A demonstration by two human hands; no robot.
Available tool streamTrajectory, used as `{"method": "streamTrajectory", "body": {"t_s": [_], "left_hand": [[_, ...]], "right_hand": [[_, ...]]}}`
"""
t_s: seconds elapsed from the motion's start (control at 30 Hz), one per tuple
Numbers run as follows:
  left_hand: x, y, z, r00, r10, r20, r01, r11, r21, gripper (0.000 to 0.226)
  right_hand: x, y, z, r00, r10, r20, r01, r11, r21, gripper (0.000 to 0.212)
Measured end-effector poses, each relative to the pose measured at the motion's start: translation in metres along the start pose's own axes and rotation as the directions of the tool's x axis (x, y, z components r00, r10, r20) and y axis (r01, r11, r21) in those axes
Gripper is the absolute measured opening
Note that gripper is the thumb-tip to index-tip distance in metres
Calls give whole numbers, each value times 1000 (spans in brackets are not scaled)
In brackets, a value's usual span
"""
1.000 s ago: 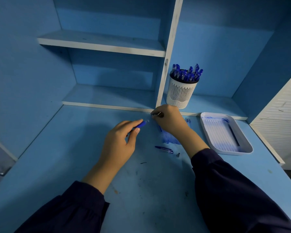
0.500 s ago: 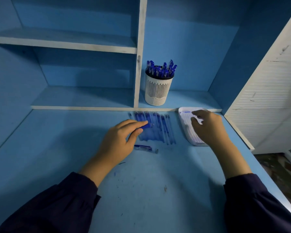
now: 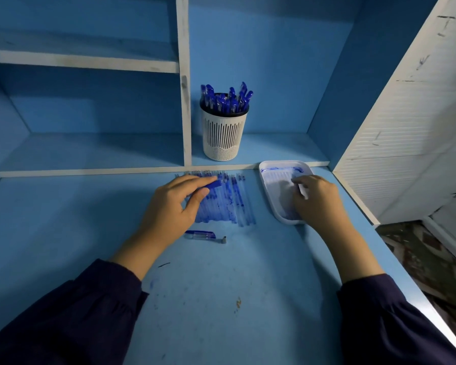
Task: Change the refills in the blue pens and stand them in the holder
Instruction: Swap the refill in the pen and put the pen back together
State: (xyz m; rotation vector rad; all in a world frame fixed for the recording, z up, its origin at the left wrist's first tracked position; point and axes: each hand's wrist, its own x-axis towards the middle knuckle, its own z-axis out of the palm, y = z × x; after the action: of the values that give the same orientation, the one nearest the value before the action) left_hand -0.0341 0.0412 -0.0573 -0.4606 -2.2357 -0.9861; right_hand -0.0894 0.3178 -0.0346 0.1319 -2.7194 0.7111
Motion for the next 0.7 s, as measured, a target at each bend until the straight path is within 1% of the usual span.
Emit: {"method": "streamTrajectory", "body": {"t_s": [0.07, 0.17, 0.3, 0.37, 0.47, 0.53, 0.6, 0.7], "left_hand": [[0, 1, 0, 1000, 4, 12, -4, 1000, 7, 27], [-1, 1, 0, 1000, 10, 22, -10, 1000, 13, 26], [-2, 2, 1, 999, 22, 34, -22, 1000, 19, 26], [-2, 2, 0, 999, 23, 36, -24, 1000, 20, 26], [-2, 2, 0, 999, 23, 39, -23, 1000, 12, 26], [-2, 2, 0, 999, 28, 34, -28, 1000, 8, 26], [-3, 3, -1, 999, 33, 27, -34, 999, 4, 27], [-3, 7, -2, 999, 48, 9, -48, 999, -5, 26]], "right_hand": [[0, 2, -1, 1000, 24, -16, -24, 1000, 9, 26], [1, 3, 2, 999, 36, 9, -36, 999, -13, 23], [1, -1, 3, 999, -17, 30, 18, 999, -34, 18], [2, -3, 3, 999, -24, 32, 25, 999, -31, 21], [3, -4, 3, 998, 24, 62, -23, 1000, -11, 27], [3, -4, 1, 996, 55, 77, -57, 998, 28, 30], [2, -8, -3, 993, 92, 76, -99, 990, 102, 32], [-1, -14, -8, 987, 138, 87, -158, 945, 285, 34]]}}
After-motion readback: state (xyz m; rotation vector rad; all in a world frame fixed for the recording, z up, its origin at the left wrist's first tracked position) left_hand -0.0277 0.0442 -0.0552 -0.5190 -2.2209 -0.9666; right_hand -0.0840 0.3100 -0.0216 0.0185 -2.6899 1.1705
